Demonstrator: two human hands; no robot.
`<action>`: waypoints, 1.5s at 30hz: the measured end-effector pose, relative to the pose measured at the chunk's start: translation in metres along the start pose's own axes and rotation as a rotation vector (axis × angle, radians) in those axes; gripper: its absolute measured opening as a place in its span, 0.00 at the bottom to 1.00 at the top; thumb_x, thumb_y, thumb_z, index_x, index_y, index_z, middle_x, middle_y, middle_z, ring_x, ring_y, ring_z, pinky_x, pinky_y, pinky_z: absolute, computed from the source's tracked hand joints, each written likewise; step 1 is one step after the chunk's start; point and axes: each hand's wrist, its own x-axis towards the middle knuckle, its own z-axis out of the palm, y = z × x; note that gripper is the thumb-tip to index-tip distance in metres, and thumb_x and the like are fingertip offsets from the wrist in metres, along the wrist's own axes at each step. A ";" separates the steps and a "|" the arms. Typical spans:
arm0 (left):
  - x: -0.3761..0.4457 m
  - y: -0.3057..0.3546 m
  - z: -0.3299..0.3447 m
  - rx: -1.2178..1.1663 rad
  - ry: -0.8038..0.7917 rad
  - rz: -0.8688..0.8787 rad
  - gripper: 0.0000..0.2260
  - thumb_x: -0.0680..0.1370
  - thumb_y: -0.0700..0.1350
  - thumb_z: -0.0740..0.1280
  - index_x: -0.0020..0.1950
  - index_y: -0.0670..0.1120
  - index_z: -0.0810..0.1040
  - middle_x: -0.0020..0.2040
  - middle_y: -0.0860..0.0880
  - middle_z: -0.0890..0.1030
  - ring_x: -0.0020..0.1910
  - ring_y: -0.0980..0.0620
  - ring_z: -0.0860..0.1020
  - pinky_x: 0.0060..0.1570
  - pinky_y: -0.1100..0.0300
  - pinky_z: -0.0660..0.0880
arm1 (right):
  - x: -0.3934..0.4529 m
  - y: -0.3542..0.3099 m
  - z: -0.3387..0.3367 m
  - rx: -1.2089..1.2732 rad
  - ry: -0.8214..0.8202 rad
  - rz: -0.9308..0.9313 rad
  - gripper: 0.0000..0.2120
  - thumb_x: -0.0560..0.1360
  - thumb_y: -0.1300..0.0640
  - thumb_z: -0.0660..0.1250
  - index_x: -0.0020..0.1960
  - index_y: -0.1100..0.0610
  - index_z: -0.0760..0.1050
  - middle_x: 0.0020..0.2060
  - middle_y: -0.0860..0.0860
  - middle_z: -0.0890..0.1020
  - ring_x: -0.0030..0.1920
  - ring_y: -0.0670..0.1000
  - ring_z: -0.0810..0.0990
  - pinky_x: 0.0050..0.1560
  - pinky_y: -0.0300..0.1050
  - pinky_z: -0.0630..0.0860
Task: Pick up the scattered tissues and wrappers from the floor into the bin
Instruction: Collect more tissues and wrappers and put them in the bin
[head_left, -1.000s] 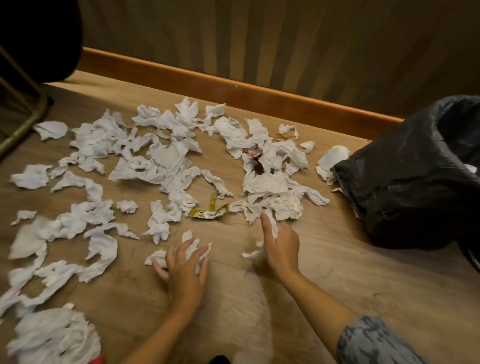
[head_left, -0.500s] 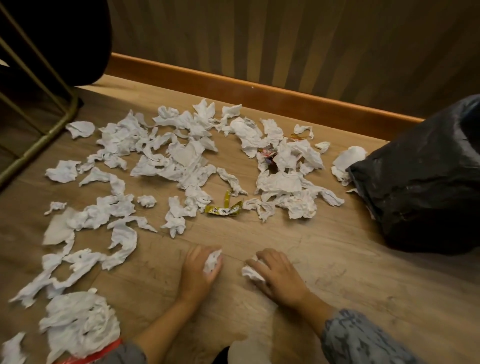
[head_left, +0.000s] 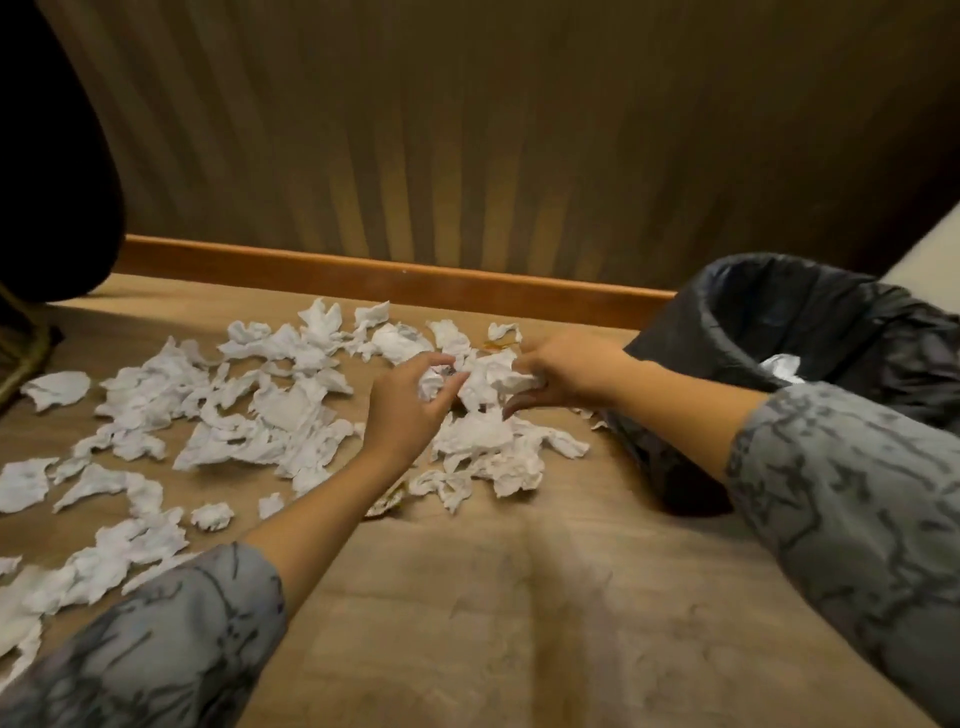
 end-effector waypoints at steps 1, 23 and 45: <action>0.011 0.014 0.002 -0.012 -0.016 0.020 0.09 0.75 0.54 0.70 0.49 0.49 0.82 0.45 0.56 0.83 0.46 0.61 0.79 0.44 0.74 0.69 | -0.004 0.006 -0.019 0.003 0.027 0.033 0.32 0.69 0.26 0.53 0.39 0.55 0.75 0.38 0.49 0.75 0.37 0.50 0.73 0.36 0.46 0.72; 0.088 0.250 0.215 -0.890 -0.216 -0.615 0.13 0.76 0.40 0.68 0.60 0.49 0.76 0.49 0.52 0.78 0.44 0.57 0.74 0.38 0.65 0.71 | -0.177 0.151 -0.014 0.943 1.286 1.486 0.08 0.76 0.53 0.68 0.44 0.57 0.79 0.41 0.52 0.81 0.45 0.54 0.80 0.37 0.40 0.70; 0.033 -0.001 0.044 -0.124 -0.285 -0.492 0.06 0.77 0.42 0.68 0.53 0.46 0.80 0.51 0.47 0.82 0.49 0.53 0.79 0.47 0.61 0.75 | -0.045 0.038 0.074 0.161 0.289 0.293 0.23 0.76 0.50 0.64 0.70 0.52 0.66 0.72 0.55 0.64 0.74 0.58 0.58 0.72 0.62 0.56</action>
